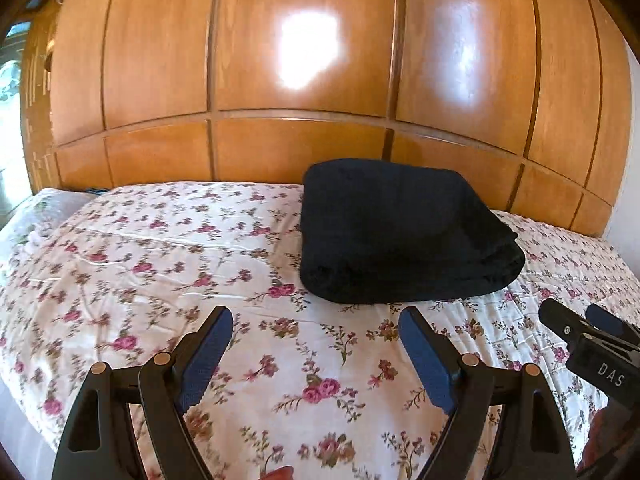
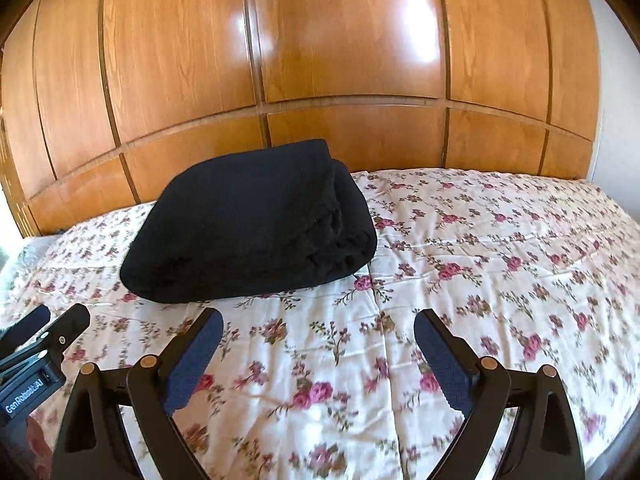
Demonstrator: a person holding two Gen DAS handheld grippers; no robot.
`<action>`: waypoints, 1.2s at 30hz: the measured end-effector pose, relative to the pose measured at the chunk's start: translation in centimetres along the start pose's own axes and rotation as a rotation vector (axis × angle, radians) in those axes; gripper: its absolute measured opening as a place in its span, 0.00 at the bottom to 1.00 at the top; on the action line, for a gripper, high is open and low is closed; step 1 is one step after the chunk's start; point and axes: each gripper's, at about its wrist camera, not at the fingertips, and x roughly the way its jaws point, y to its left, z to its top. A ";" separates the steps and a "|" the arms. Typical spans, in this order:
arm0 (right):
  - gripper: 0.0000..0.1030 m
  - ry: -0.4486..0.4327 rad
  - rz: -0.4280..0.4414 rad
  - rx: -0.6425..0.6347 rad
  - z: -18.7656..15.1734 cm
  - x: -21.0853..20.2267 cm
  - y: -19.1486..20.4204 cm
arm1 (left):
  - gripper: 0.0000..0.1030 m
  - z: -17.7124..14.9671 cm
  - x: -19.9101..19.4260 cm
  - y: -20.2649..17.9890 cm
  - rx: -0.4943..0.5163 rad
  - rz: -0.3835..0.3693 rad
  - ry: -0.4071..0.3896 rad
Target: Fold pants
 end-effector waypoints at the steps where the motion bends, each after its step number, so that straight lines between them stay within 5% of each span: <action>1: 0.94 -0.001 0.004 0.005 -0.1 -0.4 0.0 | 0.85 0.2 0.2 0.0 -0.002 0.010 0.010; 36: 0.94 -0.021 0.010 -0.005 0.0 -3.0 0.5 | 0.83 0.5 -2.1 -0.7 0.013 -0.008 0.067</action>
